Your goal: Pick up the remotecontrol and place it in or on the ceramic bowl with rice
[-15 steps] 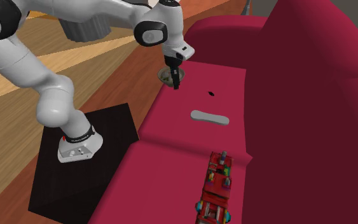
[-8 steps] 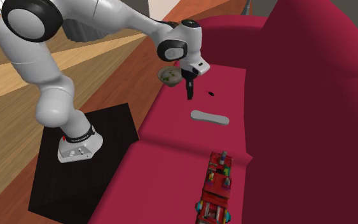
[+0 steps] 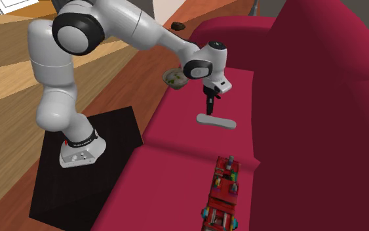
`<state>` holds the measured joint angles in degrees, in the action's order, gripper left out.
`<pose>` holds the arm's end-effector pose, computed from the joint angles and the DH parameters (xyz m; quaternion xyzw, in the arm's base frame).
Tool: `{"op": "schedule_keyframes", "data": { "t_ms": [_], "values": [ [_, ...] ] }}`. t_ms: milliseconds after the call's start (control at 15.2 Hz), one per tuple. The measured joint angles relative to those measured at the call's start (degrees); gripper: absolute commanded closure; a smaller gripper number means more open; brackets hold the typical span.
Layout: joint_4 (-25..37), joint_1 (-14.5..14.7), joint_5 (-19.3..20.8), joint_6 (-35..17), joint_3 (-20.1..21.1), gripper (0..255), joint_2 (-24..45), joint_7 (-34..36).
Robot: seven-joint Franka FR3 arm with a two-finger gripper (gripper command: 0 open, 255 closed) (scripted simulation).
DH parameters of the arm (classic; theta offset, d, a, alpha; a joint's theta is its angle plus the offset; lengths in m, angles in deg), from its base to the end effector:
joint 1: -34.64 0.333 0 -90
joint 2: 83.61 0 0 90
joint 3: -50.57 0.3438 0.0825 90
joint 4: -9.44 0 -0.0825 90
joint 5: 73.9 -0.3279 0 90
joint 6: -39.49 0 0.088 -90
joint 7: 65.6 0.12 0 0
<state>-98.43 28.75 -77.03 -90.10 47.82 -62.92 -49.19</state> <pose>0.5905 -0.0853 0.3674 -0.9726 0.2320 -0.0084 0.0133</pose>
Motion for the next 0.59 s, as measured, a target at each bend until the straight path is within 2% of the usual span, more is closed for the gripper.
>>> {"op": "schedule_keyframes", "data": {
  "t_ms": [330, 594],
  "values": [
    [9.8, -0.6, -0.5, 0.2, -0.9, 0, 10.3, 2.8],
    [11.5, -0.8, -0.7, -1.4, -1.0, 0, 13.8, 3.1]
  ]
}}
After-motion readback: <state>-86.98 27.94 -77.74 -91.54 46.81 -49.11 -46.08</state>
